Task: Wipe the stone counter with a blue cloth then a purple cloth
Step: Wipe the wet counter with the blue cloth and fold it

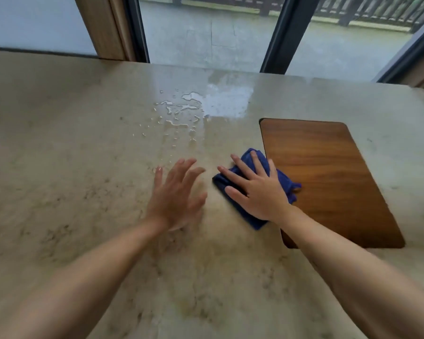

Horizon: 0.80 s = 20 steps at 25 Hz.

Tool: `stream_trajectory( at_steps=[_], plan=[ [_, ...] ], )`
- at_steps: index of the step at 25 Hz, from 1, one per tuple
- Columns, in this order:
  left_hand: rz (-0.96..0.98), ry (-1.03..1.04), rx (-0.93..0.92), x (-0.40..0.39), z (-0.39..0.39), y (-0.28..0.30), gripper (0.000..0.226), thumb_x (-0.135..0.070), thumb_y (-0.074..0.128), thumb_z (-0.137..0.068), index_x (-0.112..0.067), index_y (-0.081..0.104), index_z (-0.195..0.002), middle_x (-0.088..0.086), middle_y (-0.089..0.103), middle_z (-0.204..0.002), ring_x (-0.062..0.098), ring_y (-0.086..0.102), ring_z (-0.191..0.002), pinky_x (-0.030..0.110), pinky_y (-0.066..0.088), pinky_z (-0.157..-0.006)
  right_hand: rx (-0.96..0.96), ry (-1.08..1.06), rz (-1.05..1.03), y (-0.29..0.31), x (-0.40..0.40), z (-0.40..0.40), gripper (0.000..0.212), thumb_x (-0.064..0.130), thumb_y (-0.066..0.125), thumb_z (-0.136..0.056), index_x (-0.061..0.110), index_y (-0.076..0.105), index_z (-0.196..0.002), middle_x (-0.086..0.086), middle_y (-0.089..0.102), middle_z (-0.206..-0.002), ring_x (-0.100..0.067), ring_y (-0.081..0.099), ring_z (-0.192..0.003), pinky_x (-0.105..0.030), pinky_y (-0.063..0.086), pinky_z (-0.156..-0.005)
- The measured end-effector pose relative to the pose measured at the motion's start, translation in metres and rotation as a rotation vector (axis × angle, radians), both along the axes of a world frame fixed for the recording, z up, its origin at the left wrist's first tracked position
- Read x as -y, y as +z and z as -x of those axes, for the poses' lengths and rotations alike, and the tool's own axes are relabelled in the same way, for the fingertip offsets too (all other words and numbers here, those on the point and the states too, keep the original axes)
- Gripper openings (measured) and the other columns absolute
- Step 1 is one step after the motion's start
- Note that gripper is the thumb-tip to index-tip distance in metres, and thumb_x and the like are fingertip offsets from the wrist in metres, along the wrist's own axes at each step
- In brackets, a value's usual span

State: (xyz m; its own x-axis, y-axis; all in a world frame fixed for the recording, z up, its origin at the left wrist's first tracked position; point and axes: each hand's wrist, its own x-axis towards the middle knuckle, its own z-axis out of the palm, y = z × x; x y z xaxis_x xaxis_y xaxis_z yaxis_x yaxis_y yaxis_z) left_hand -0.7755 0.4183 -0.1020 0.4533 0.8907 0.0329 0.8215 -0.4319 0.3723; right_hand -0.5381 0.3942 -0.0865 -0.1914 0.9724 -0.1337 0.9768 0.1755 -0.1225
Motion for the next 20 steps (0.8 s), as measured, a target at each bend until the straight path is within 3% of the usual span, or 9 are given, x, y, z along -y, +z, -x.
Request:
stream_trajectory(
  at_steps=[2,4,7,10,13,16,18,20],
  plan=[
    [0.039,-0.013,0.122,0.001,0.007,0.009,0.065,-0.053,0.035,-0.086,-0.022,0.041,-0.142,0.003,0.034,-0.156,0.028,0.027,-0.147,0.065,0.02,-0.113,0.004,-0.045,0.061,0.002,0.081,0.014,0.053,0.072,0.004,-0.095,0.065,-0.003,-0.147,0.019,-0.01,-0.166,-0.028,-0.021,-0.152,-0.064,-0.006,-0.119],
    [0.071,-0.07,0.1,0.001,0.021,0.016,0.072,-0.056,0.035,-0.084,-0.023,0.036,-0.148,0.003,0.028,-0.16,0.026,0.021,-0.149,0.058,0.016,-0.118,0.014,-0.131,0.086,0.001,0.16,0.023,0.051,0.073,0.002,-0.093,0.069,-0.009,-0.142,0.022,-0.017,-0.163,-0.022,-0.03,-0.149,-0.061,-0.008,-0.119],
    [-0.032,-0.118,-0.039,-0.011,0.067,0.022,0.082,-0.065,0.026,-0.08,-0.023,0.032,-0.151,0.005,0.027,-0.16,0.025,0.022,-0.148,0.053,0.019,-0.117,0.083,-0.244,0.021,-0.004,0.257,0.034,0.055,0.07,0.012,-0.098,0.058,0.006,-0.152,0.013,0.004,-0.167,-0.027,-0.011,-0.154,-0.066,0.011,-0.118],
    [-0.053,0.07,-0.071,-0.029,0.121,0.016,0.082,-0.064,0.027,-0.08,-0.022,0.034,-0.15,0.006,0.029,-0.159,0.025,0.023,-0.148,0.052,0.021,-0.115,0.066,-0.482,0.059,-0.005,0.317,0.07,0.06,0.067,0.013,-0.099,0.049,0.013,-0.156,0.003,0.017,-0.167,-0.036,0.006,-0.154,-0.068,0.015,-0.115],
    [0.003,0.271,-0.087,-0.043,0.154,0.008,0.064,-0.053,0.04,-0.093,-0.024,0.034,-0.149,0.006,0.026,-0.161,0.025,0.019,-0.149,0.056,0.02,-0.115,0.069,-0.623,0.081,-0.011,0.322,0.122,0.061,0.067,0.012,-0.098,0.049,0.016,-0.155,0.004,0.019,-0.167,-0.039,0.017,-0.15,-0.069,0.013,-0.11],
    [0.012,0.349,-0.219,-0.056,0.18,0.002,0.057,-0.05,0.036,-0.098,-0.026,0.03,-0.15,0.003,0.019,-0.163,0.022,0.014,-0.151,0.06,0.014,-0.116,0.067,-0.64,0.096,-0.018,0.285,0.151,0.061,0.066,0.013,-0.098,0.048,0.017,-0.156,0.001,0.023,-0.165,-0.041,0.019,-0.149,-0.076,0.018,-0.105],
    [-0.007,0.367,-0.251,-0.063,0.191,-0.003,0.057,-0.053,0.032,-0.098,-0.028,0.029,-0.149,0.001,0.019,-0.163,0.022,0.014,-0.151,0.062,0.011,-0.115,0.029,-0.645,0.094,-0.014,0.241,0.153,0.061,0.067,0.011,-0.097,0.049,0.013,-0.156,0.002,0.016,-0.166,-0.041,0.012,-0.151,-0.075,0.014,-0.107],
    [-0.021,0.364,-0.275,-0.064,0.195,-0.006,0.059,-0.057,0.027,-0.095,-0.03,0.029,-0.148,0.0,0.021,-0.162,0.022,0.015,-0.15,0.063,0.011,-0.115,0.009,-0.649,0.103,-0.011,0.182,0.147,0.062,0.069,0.002,-0.093,0.053,-0.007,-0.153,0.007,-0.005,-0.167,-0.039,-0.007,-0.153,-0.072,0.004,-0.113]
  ],
)
